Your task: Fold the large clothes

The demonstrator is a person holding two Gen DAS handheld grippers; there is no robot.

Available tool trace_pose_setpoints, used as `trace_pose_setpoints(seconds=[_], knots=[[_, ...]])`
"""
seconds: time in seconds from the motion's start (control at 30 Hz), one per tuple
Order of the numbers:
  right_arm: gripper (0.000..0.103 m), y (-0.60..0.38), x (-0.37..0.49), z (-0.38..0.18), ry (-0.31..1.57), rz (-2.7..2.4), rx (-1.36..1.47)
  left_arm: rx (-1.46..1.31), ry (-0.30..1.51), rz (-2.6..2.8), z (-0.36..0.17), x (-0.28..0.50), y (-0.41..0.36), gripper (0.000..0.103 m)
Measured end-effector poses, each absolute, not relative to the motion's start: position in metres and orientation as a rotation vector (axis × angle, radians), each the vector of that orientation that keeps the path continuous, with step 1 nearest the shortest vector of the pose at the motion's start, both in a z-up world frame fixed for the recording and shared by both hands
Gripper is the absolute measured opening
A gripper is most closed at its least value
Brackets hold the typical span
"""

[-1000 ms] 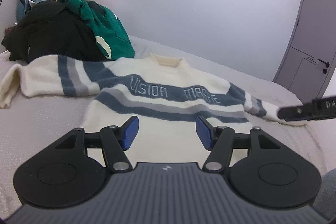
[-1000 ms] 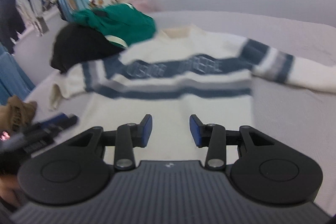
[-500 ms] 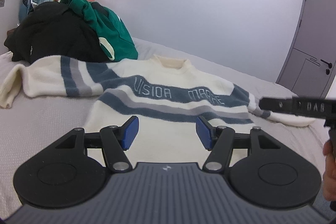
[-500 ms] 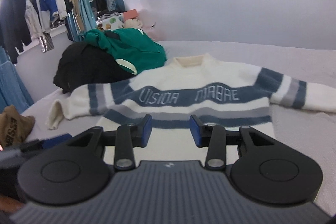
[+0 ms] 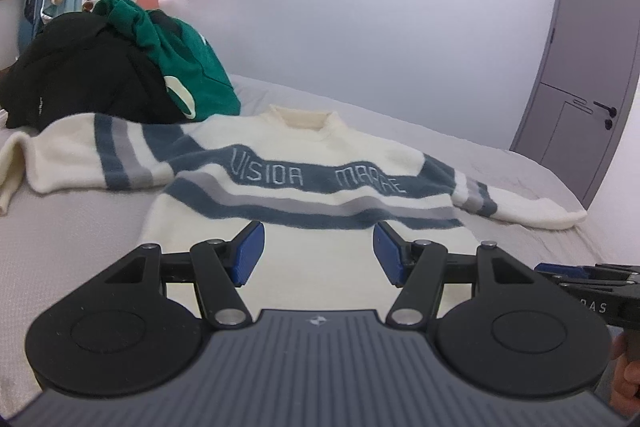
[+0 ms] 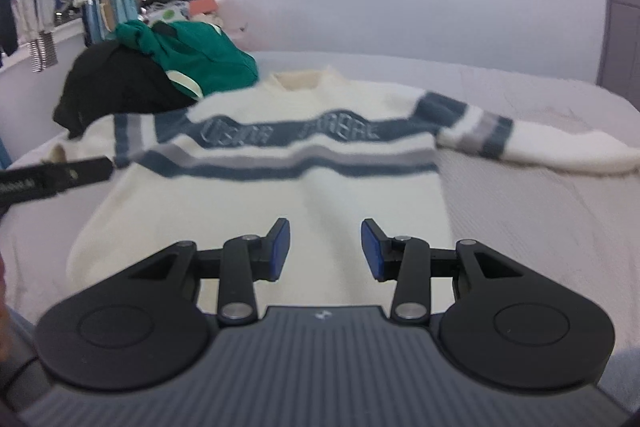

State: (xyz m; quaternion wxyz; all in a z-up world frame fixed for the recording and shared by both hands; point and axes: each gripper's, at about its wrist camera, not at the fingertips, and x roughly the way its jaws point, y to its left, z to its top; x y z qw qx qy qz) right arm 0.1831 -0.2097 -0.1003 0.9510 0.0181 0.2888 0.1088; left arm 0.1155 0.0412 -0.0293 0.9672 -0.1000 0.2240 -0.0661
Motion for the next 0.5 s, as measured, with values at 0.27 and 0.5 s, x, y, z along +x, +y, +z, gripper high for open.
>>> trace_pose_setpoints(seconds=[0.27, 0.5], knots=[[0.042, -0.244, 0.201, -0.09, 0.598, 0.171, 0.168, -0.192, 0.487, -0.13, -0.04, 0.124, 0.037, 0.066], [0.049, -0.298, 0.225, -0.076, 0.593, 0.071, 0.228, -0.193, 0.521, -0.107, -0.049, 0.137, 0.039, 0.069]])
